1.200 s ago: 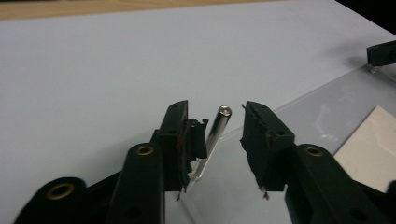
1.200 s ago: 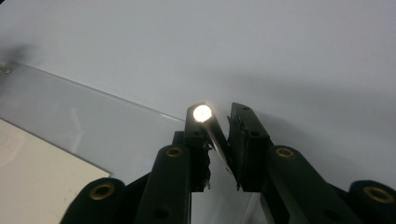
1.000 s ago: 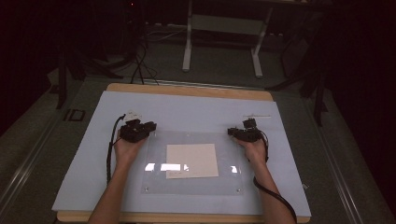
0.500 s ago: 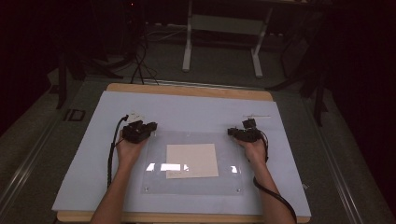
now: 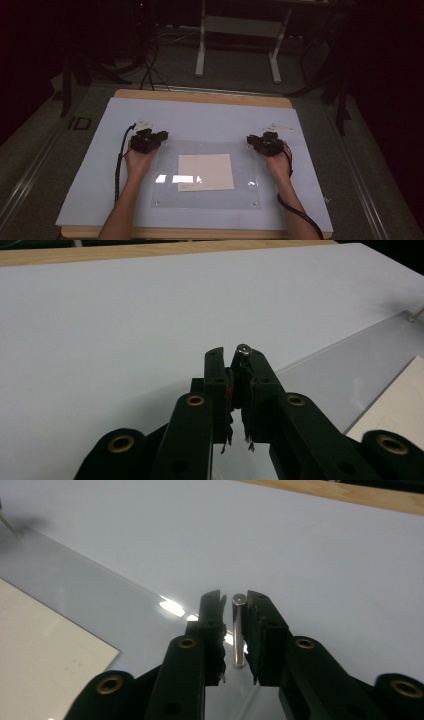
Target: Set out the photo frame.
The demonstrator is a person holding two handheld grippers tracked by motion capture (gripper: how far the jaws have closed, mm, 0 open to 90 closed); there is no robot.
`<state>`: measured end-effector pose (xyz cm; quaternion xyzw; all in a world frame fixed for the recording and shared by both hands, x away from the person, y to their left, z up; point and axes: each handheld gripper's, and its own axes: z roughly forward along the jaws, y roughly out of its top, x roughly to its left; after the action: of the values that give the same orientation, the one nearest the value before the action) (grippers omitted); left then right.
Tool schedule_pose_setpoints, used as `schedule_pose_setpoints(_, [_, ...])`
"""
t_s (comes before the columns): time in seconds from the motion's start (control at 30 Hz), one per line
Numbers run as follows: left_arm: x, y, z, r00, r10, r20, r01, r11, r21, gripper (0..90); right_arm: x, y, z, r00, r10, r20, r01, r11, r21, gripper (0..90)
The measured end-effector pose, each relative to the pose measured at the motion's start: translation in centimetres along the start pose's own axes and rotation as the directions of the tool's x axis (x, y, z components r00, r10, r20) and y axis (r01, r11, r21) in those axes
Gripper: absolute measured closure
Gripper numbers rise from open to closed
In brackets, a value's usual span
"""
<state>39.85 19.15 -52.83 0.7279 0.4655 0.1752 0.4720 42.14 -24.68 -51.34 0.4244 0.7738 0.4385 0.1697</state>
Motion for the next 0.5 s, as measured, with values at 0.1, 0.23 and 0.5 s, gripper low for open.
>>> schedule_pose_setpoints(0.1, [0.02, -0.02, -0.02, 1.0, -0.008, 0.0, 0.008, 1.0, 0.0, 82.5, 0.05, -0.03, 0.37, 0.9996, -0.018, 0.022, 0.018, 1.0, 0.001, 84.0])
schedule_pose_setpoints(0.23, [0.03, -0.04, 0.0, 0.9999, -0.013, 0.004, 0.013, 0.9999, 0.0, 82.3, -0.18, -0.31, 0.33, 1.0, 0.0, 0.004, 0.0, 1.0, -0.014, 84.0])
schedule_pose_setpoints(0.5, [0.07, -0.04, -0.01, 0.9996, -0.027, 0.01, 0.027, 0.9996, 0.002, 81.6, -0.33, 0.36, 0.46, 0.9999, 0.013, -0.004, -0.013, 0.999, 0.037, 84.3])
